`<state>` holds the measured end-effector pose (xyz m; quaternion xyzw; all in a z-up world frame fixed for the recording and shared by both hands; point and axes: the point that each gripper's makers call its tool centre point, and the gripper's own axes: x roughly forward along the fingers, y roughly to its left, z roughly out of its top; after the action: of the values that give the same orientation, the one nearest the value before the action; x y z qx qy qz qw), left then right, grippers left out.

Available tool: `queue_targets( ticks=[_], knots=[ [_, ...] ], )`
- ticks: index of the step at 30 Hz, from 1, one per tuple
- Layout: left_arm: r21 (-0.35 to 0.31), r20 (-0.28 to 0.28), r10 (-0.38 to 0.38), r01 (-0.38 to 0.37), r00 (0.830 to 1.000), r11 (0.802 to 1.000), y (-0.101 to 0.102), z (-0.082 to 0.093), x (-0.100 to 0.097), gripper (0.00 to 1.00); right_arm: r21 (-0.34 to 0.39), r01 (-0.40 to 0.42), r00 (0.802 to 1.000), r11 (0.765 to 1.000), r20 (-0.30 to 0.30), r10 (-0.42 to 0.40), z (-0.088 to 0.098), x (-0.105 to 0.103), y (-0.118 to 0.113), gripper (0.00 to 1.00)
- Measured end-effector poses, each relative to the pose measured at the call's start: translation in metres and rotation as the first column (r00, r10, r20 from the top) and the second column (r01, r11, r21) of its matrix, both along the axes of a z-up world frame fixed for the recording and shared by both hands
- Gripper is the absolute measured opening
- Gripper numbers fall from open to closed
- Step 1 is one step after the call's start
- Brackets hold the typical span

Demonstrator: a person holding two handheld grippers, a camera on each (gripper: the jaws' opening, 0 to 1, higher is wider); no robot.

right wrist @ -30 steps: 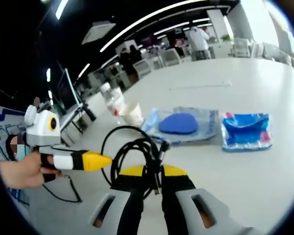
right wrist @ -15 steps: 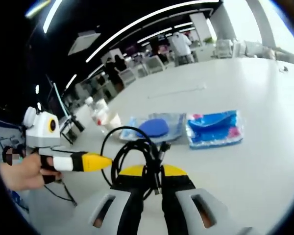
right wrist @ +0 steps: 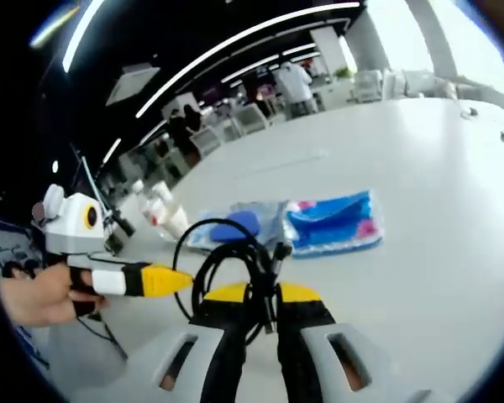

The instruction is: Arrange the tabletop items into an orderly group along one side of the table until the central work area is clear of visible clutter.

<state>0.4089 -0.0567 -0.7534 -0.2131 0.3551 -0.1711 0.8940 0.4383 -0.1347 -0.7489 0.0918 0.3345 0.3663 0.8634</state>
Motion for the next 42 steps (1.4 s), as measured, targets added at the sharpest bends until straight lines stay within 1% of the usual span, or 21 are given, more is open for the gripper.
queue_targets(
  ticks=[9, 17, 22, 31, 34, 37, 42],
  knots=[
    [0.010, -0.018, -0.024, 0.024, 1.000, 1.000, -0.014, -0.004, 0.012, 0.00, 0.003, 0.034, 0.999, 0.999, -0.016, -0.034, -0.006, 0.011, -0.014, 0.08],
    [0.014, -0.032, -0.038, 0.039, 0.999, 0.999, -0.021, -0.008, 0.021, 0.00, 0.003, 0.048, 0.999, 0.999, -0.023, -0.048, -0.010, 0.020, -0.021, 0.08],
    [0.018, -0.047, -0.044, 0.045, 0.998, 0.999, -0.024, -0.015, 0.025, 0.00, 0.009, 0.055, 0.998, 0.998, -0.037, -0.054, -0.013, 0.023, -0.026, 0.08],
    [0.025, -0.072, -0.065, 0.067, 0.995, 0.997, -0.037, -0.025, 0.033, 0.00, -0.004, 0.060, 0.996, 0.998, -0.058, -0.060, -0.027, 0.032, -0.038, 0.08],
    [0.037, -0.078, -0.076, 0.079, 0.994, 0.996, -0.039, -0.027, 0.035, 0.00, -0.003, 0.059, 0.996, 0.998, -0.065, -0.059, -0.030, 0.034, -0.041, 0.08],
    [0.035, -0.085, -0.076, 0.080, 0.993, 0.996, -0.039, -0.029, 0.038, 0.00, 0.000, 0.063, 0.995, 0.998, -0.075, -0.063, -0.034, 0.035, -0.043, 0.08],
    [0.043, -0.100, -0.091, 0.096, 0.991, 0.994, -0.044, -0.037, 0.039, 0.00, -0.009, 0.066, 0.994, 0.998, -0.091, -0.067, -0.043, 0.037, -0.046, 0.08]
  ],
)
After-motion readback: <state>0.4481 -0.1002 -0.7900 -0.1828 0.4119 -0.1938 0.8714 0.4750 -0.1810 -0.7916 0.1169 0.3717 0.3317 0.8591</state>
